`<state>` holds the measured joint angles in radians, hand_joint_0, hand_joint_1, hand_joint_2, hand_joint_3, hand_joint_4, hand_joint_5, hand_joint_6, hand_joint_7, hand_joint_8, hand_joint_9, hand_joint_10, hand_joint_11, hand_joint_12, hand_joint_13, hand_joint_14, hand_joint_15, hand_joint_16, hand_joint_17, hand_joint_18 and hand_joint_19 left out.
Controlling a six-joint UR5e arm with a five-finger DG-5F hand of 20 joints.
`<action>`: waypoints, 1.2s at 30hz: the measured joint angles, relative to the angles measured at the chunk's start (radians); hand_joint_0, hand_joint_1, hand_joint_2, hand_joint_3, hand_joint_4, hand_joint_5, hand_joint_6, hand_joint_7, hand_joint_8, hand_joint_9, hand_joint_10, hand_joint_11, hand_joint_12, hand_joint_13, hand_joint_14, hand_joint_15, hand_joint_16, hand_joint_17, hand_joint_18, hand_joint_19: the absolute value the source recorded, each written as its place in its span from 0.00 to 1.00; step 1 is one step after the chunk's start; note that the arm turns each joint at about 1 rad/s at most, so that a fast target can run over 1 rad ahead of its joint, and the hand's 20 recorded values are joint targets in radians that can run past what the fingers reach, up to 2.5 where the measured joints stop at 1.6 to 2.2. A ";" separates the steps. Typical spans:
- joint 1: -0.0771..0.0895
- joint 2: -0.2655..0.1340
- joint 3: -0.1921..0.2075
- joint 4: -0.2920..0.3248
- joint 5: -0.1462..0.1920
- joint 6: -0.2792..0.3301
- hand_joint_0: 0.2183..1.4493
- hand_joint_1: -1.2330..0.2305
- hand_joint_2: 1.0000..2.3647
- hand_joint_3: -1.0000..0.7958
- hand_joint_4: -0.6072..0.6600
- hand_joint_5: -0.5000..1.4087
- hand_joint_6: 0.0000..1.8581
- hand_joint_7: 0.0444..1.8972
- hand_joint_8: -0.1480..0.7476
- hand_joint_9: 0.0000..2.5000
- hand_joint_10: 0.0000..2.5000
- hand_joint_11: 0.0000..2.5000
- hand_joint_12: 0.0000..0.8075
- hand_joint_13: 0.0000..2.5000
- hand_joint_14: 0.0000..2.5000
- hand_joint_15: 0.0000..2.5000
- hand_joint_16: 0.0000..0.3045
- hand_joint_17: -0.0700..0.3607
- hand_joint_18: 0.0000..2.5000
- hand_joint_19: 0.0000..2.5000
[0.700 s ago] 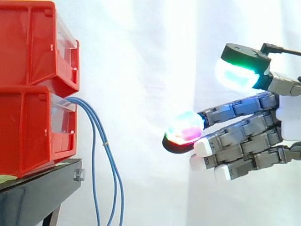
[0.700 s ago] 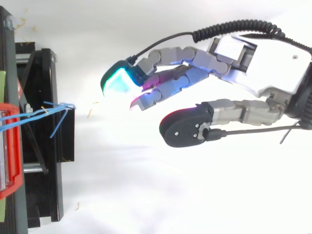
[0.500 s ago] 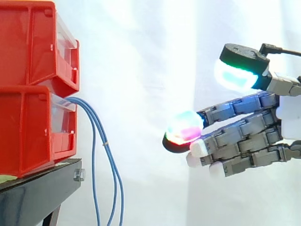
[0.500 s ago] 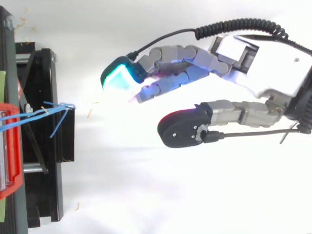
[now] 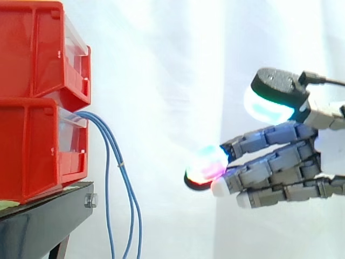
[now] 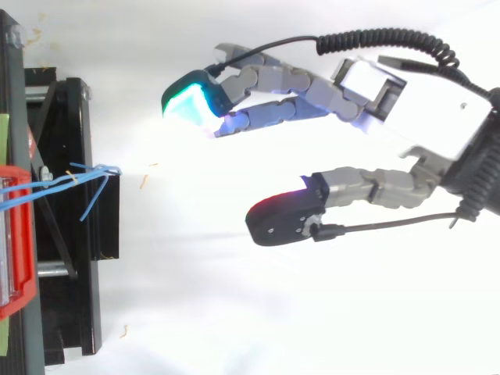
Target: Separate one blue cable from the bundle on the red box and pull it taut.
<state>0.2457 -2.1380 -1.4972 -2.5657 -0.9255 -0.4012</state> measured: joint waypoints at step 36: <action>0.003 -0.218 0.156 0.168 0.006 -0.088 0.20 0.40 0.00 0.28 0.60 0.14 0.27 0.35 0.37 0.02 0.00 0.00 0.41 0.00 0.00 0.05 0.19 0.47 0.00 0.11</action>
<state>0.2488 -2.3557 -1.3412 -2.3976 -0.9192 -0.4896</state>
